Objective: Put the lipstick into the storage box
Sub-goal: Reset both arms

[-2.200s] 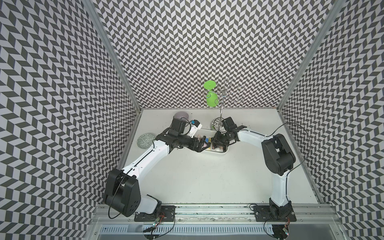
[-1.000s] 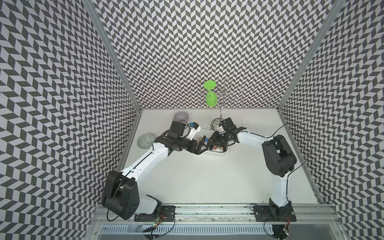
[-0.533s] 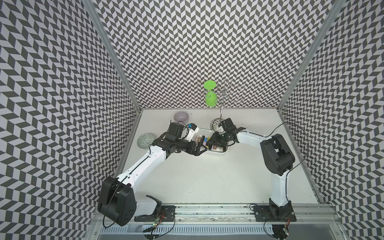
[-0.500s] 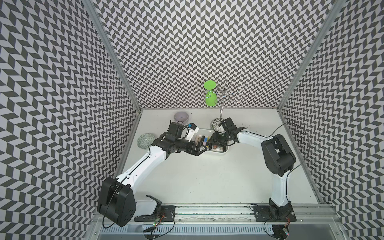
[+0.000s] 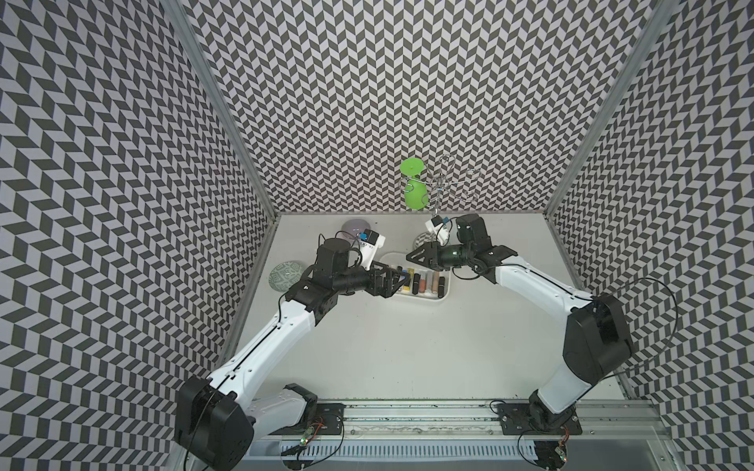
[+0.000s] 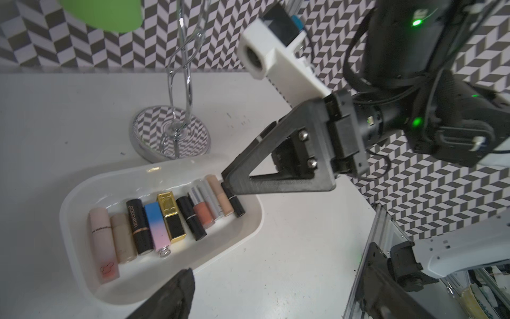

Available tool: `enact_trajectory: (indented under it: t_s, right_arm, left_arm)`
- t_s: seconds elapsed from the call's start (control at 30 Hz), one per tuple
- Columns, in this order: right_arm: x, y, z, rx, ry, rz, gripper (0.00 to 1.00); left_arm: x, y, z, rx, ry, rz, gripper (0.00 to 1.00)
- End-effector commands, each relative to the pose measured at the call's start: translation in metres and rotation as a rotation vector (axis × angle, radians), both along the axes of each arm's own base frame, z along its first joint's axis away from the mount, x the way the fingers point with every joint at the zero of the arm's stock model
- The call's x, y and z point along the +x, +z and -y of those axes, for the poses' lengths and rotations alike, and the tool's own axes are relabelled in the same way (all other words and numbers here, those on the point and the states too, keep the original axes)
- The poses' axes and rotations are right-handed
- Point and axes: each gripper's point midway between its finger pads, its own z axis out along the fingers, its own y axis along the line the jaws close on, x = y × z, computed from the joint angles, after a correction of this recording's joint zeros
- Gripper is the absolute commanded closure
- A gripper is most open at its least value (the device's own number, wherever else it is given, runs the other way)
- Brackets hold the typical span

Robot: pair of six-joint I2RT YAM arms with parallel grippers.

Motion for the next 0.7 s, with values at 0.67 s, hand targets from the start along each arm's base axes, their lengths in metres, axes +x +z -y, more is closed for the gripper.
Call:
enact_trajectory:
  t_s: [0.67]
  right_arm:
    - [-0.064,0.055,0.122,-0.363,-0.253,1.14,0.34]
  left_arm:
    - [-0.041,0.04,-0.097,-0.101,0.512,0.505,0.01]
